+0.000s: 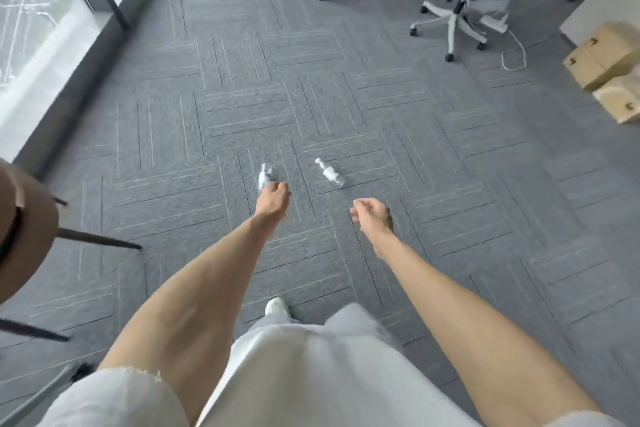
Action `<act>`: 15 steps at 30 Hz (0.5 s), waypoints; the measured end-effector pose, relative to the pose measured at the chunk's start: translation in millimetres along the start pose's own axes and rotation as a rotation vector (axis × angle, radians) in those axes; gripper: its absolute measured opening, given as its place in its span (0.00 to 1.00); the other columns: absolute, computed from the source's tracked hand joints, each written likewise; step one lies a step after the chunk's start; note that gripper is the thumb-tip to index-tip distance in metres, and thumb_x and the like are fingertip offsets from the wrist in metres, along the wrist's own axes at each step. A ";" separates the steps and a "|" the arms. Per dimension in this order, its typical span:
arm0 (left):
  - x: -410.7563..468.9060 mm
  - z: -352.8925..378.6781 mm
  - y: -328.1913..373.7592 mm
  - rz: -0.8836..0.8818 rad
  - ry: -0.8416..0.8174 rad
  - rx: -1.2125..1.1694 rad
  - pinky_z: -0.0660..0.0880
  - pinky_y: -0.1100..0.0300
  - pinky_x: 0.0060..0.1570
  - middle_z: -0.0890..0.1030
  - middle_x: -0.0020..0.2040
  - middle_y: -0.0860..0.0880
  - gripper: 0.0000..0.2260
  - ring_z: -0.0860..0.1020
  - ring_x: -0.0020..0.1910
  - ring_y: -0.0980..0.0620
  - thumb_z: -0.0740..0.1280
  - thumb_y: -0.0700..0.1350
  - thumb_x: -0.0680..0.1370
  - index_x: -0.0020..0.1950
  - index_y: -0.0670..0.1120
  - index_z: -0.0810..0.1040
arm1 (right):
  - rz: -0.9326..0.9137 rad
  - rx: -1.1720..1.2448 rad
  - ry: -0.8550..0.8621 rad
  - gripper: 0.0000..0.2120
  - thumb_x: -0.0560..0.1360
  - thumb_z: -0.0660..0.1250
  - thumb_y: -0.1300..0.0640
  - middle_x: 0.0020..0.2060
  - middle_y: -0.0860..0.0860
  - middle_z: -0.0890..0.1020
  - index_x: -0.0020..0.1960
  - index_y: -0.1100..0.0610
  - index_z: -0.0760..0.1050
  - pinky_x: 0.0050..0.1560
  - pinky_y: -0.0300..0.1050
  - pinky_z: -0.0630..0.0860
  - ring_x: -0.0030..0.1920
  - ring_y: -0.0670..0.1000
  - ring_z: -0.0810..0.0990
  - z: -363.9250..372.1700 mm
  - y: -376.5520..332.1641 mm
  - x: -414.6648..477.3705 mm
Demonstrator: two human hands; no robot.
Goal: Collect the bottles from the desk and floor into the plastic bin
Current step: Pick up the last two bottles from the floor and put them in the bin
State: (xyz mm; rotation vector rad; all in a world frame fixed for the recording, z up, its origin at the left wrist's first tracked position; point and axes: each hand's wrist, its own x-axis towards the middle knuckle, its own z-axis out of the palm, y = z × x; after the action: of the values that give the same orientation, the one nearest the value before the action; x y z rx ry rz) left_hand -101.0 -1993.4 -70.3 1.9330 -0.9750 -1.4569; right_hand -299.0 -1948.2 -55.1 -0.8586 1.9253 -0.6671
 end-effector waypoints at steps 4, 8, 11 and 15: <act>61.7 12.8 42.8 -0.047 -0.028 -0.014 0.78 0.50 0.45 0.78 0.51 0.45 0.10 0.76 0.49 0.47 0.55 0.49 0.82 0.53 0.46 0.72 | 0.030 -0.058 -0.064 0.05 0.78 0.64 0.52 0.48 0.51 0.85 0.43 0.48 0.76 0.56 0.54 0.79 0.51 0.54 0.83 5.9 -35.3 83.4; 141.5 39.7 65.9 -0.101 0.020 -0.031 0.75 0.56 0.40 0.79 0.55 0.45 0.11 0.77 0.51 0.46 0.55 0.48 0.82 0.57 0.45 0.72 | 0.043 -0.128 -0.126 0.12 0.78 0.63 0.51 0.51 0.52 0.85 0.56 0.56 0.78 0.48 0.44 0.74 0.51 0.54 0.82 20.3 -51.6 188.7; 206.2 74.7 68.3 -0.144 0.115 -0.007 0.76 0.53 0.48 0.81 0.54 0.44 0.13 0.78 0.47 0.47 0.56 0.49 0.81 0.57 0.44 0.76 | 0.083 -0.140 -0.164 0.15 0.79 0.63 0.49 0.53 0.52 0.84 0.60 0.56 0.77 0.51 0.45 0.73 0.51 0.53 0.80 36.4 -49.9 274.1; 298.9 129.1 46.2 -0.233 0.084 0.055 0.75 0.45 0.58 0.82 0.52 0.47 0.13 0.79 0.53 0.44 0.56 0.53 0.76 0.52 0.48 0.76 | 0.130 -0.183 -0.204 0.16 0.80 0.62 0.47 0.56 0.52 0.83 0.62 0.55 0.75 0.53 0.46 0.73 0.51 0.52 0.78 59.9 -29.0 378.3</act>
State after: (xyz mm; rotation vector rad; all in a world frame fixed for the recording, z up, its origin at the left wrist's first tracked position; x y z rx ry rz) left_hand -187.9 -2258.3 -244.7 2.1897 -0.7804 -1.4728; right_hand -372.1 -2268.3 -254.3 -0.8690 1.8575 -0.3166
